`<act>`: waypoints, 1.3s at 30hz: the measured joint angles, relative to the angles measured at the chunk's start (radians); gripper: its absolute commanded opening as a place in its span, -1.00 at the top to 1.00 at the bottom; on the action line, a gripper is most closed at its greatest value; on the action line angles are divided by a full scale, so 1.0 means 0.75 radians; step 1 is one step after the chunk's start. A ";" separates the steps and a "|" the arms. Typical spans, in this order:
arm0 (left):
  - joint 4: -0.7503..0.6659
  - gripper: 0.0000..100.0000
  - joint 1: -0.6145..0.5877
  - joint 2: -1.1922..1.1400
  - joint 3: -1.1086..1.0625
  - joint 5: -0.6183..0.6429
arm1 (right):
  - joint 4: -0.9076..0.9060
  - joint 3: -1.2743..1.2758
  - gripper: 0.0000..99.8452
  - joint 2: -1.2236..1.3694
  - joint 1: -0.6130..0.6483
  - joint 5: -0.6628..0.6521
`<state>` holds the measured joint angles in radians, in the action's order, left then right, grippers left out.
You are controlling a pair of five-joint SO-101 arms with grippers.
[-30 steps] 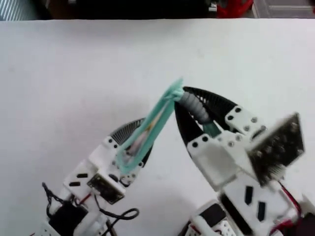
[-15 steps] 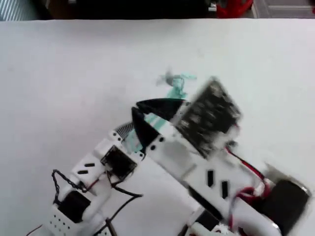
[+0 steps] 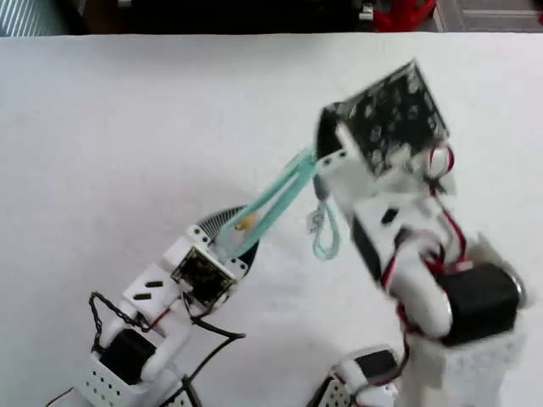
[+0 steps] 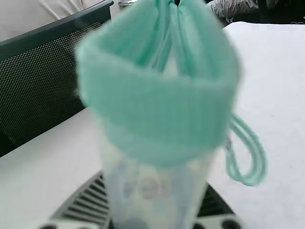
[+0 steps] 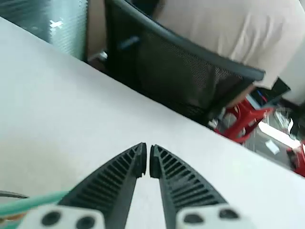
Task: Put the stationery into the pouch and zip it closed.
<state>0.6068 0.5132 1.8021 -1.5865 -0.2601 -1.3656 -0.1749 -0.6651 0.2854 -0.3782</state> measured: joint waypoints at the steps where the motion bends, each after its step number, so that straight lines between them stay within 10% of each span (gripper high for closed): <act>1: 0.000 0.95 0.000 0.000 0.000 0.000 | 0.025 0.068 0.96 0.002 -0.041 0.000; 12: 0.000 0.95 -0.002 0.000 0.000 0.000 | 0.250 0.720 0.49 0.002 -0.262 0.000; 39: 0.000 0.95 -0.002 0.000 0.000 0.000 | 1.064 2.119 0.53 -1.088 0.074 0.172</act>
<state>0.6068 0.5117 1.8021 -1.5865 -0.2601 -0.5677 1.4147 -1.4814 0.3406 -0.2493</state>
